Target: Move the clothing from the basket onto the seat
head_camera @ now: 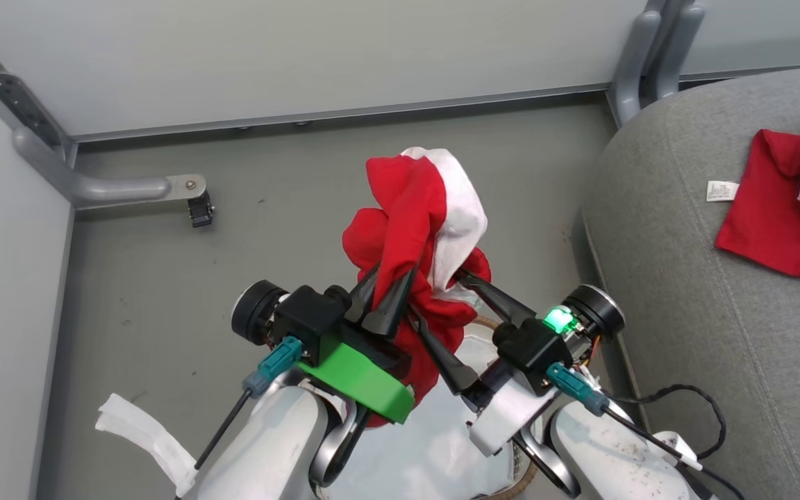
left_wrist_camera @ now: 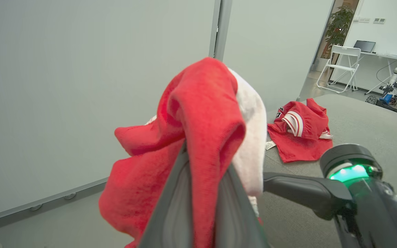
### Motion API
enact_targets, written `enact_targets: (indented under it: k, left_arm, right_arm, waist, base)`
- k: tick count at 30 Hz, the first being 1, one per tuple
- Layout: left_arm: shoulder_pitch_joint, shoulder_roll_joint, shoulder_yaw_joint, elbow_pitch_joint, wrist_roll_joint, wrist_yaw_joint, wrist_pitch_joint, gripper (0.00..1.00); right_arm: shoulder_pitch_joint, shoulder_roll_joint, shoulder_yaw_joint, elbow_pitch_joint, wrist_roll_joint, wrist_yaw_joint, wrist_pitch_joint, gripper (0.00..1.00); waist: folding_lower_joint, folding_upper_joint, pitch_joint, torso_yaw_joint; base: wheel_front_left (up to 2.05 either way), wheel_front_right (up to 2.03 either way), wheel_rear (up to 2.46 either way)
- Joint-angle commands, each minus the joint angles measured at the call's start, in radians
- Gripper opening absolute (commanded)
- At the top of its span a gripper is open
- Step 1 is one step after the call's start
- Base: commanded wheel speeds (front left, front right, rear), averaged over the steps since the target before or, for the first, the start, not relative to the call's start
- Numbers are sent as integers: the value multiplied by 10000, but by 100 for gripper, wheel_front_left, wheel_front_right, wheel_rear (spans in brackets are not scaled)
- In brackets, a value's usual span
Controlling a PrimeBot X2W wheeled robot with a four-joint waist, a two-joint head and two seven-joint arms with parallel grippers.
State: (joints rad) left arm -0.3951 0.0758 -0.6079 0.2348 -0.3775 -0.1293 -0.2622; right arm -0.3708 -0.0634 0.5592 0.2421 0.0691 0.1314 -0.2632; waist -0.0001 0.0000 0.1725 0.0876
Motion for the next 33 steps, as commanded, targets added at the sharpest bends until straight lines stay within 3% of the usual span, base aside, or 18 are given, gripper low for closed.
enact_targets:
  k: [1, 16, 17, 21, 31, 32, 33]
  left_arm:
    - [-195, -50, -24, 14, -94, -23, -37, 0]
    - [-181, -156, -795, 1, -352, -23, -37, 0]
    - [-187, -160, -820, 5, -369, -23, -37, 0]
    - [-197, -170, -902, 34, -416, -23, -37, 0]
    - [-198, -189, -890, -64, -375, -23, -37, 0]
    - [-178, -190, -863, -98, -345, -23, -37, 19]
    - [-158, -193, -839, -130, -311, -23, -37, 71]
  right_arm:
    - [-185, -27, 100, 140, -13, -14, -22, 100]
    - [-513, 101, 296, 1212, 154, -14, -21, 100]
    - [-525, 105, 284, 1239, 167, -14, -21, 96]
    - [-522, 110, 213, 1359, 289, -14, -21, 0]
    - [-382, 110, 152, 1215, 498, -14, -21, 0]
    - [-360, 110, 145, 1215, 503, -14, -21, 0]
    - [-348, 110, 123, 1203, 513, -14, -21, 0]
  waist:
    - [1, 0, 71, 152]
    - [1, 0, 95, 516]
    - [1, 0, 100, 524]
    - [1, 0, 100, 553]
    - [1, 0, 148, 611]
    - [1, 0, 151, 605]
    - [1, 0, 171, 594]
  base:
    - [0, 0, 0]
    - [0, 0, 0]
    - [0, 0, 0]
    - [0, 0, 0]
    - [0, 0, 0]
    - [0, 0, 0]
    - [0, 0, 0]
